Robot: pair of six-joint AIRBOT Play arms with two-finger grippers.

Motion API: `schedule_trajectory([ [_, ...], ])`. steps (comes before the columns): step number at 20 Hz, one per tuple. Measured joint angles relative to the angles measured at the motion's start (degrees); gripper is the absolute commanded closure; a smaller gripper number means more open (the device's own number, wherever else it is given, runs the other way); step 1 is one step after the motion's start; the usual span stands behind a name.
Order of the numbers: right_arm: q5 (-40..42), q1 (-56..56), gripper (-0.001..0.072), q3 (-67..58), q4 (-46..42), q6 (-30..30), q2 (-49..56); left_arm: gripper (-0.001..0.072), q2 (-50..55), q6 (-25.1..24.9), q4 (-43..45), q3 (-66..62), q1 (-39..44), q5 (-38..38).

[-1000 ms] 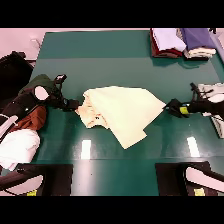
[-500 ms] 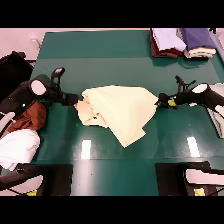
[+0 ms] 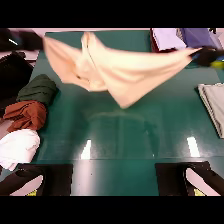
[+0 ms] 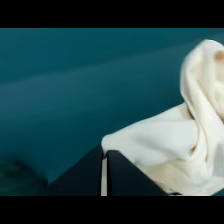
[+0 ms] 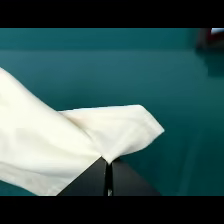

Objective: Fold the shirts.

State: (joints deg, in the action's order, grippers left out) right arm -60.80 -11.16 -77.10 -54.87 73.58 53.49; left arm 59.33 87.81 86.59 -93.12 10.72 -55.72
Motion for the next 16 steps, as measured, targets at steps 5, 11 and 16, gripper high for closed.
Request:
schedule_trajectory([
  [5, -5.64, -8.17, 0.0697, -13.68, -0.44, -0.11, -9.97, 0.0686, -8.85, 0.22, 2.51, -12.55, -0.02, -0.31],
  [11, -12.07, -16.24, 0.0697, -23.8, 0.5, 0.55, -12.02, 0.0686, -11.41, 0.24, 0.33, -17.14, -0.02, -3.02],
  [16, -15.13, -17.55, 0.0698, -25.51, 3.04, 1.22, -7.76, 0.0686, -9.75, 0.24, -1.6, -12.92, -0.02, -3.28],
])
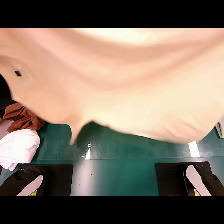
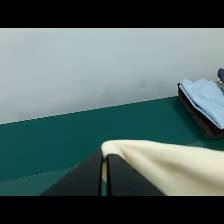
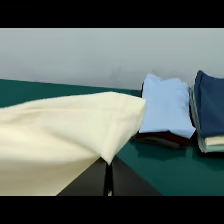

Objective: Fold the shirts.

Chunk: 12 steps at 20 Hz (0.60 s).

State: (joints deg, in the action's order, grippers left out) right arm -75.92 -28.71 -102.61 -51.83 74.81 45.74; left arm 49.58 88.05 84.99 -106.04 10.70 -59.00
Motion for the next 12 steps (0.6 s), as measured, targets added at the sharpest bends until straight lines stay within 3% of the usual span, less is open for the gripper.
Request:
schedule_trajectory([
  [12, -1.44, -0.31, 0.0698, -0.48, 0.83, 0.57, -4.79, 0.0686, -1.2, -0.04, -3.96, -12.31, 0.0, -1.77],
])
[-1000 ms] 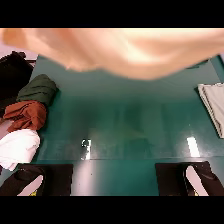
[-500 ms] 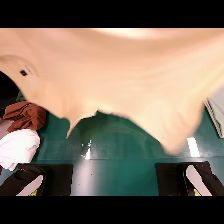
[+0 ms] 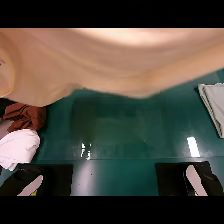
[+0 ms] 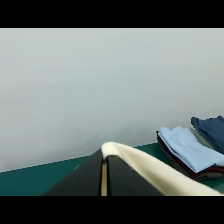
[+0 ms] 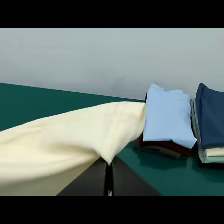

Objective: Fold the shirts.

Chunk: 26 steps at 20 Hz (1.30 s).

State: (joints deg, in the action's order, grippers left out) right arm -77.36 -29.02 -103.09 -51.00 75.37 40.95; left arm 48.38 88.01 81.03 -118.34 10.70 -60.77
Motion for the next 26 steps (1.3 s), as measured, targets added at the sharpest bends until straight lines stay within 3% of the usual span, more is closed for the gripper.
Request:
schedule_trajectory([
  [8, -3.13, -0.02, 0.0698, 0.24, -0.15, 2.54, 7.43, 0.0687, 4.66, -2.54, -0.52, 9.77, -0.02, -1.4],
  [15, -3.02, 7.06, 0.0697, 12.74, -8.2, 5.09, 25.77, 0.0684, 25.99, -0.46, -0.07, 21.94, -4.04, 3.54],
  [16, -1.51, 8.63, 0.0694, 14.45, -9.51, 5.25, 28.37, 0.0591, 28.89, -0.24, -0.26, 22.4, -4.57, 3.89],
  [17, 0.07, 10.1, 0.0582, 15.43, -10.49, 5.38, 30.64, 0.0312, 31.45, -0.07, -0.66, 22.73, -5.05, 4.33],
  [18, 1.57, 11.47, 0.0325, 15.82, -11.23, 5.53, 32.83, 0.0221, 33.38, 0.11, -0.76, 22.97, -5.53, 4.7],
  [19, 2.73, 12.79, 0.0293, 15.56, -11.69, 5.57, 34.97, 0.022, 34.82, 0.37, -1.01, 23.12, -6.16, 4.63],
  [23, 3.67, 15.45, 0.0304, 11.61, -12.66, 6.95, 39.71, 0.0221, 36.41, 0.68, -1.79, 21.77, -10.56, -0.28],
  [26, 2.58, 16.13, 0.0305, 13.64, -12.81, 6.95, 37.48, 0.022, 33.83, 0.5, -2.49, 24.11, -14.84, -5.97],
])
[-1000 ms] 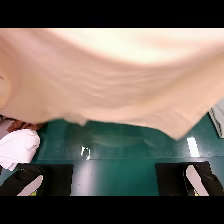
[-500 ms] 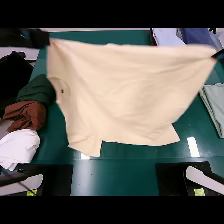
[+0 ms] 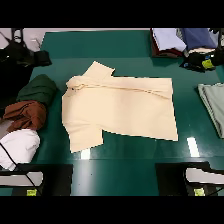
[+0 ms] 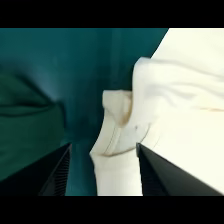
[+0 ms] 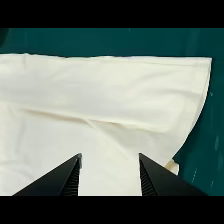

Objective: Fold the shirts.

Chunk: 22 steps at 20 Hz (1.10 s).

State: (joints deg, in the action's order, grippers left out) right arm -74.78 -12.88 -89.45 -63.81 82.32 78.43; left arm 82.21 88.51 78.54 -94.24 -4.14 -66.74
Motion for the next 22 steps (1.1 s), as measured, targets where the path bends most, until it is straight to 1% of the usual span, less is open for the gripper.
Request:
schedule_trajectory([
  [2, -0.26, 0.22, 0.0305, 4.33, -0.22, -0.44, -3.43, 0.022, -3.56, -0.13, -0.33, 5.97, -2.08, -2.05],
  [4, -0.37, 0.74, 0.0305, 9.88, -0.15, -0.98, -7.72, 0.022, -7.8, -0.28, -1.14, 14.84, -2.99, -3.02],
  [6, -0.2, 1.49, 0.0305, 14.69, -0.26, -1.33, -11.56, 0.022, -12.17, -0.33, -1.84, 25.51, -3.69, -2.75],
  [8, 0.9, 2.71, 0.0305, 19.06, -0.17, -1.53, -15.28, 0.022, -15.37, -0.44, -4.33, 34.6, -3.85, -1.99],
  [11, 2.51, 4.66, 0.0305, 22.64, -0.22, -1.68, -18.82, 0.022, -17.84, -0.5, -8.66, 45.77, -4.04, 0.46],
  [15, 3.5, 6.67, 0.0305, 24.28, -0.2, -1.77, -20.83, 0.0221, -18.88, -2.25, -16.17, 54.99, -4.11, 6.21],
  [19, 3.72, 7.37, 0.0305, 24.74, -0.2, -1.77, -21.4, 0.0225, -19.26, -3.69, -22.64, 60.0, -4.2, 10.01],
  [20, 3.72, 7.43, 0.0304, 24.81, -0.17, -1.77, -21.46, 0.0355, -19.34, -4.15, -23.65, 60.63, -4.2, 10.62],
  [21, 3.67, 7.43, 0.0305, 24.83, -0.2, -1.77, -21.49, 0.0561, -19.3, -4.72, -24.11, 61.13, -4.2, 11.19],
  [22, 3.34, 7.13, 0.0305, 24.87, -0.13, -1.79, -21.53, 0.0683, -19.1, -5.11, -24.5, 61.51, -4.2, 11.69],
])
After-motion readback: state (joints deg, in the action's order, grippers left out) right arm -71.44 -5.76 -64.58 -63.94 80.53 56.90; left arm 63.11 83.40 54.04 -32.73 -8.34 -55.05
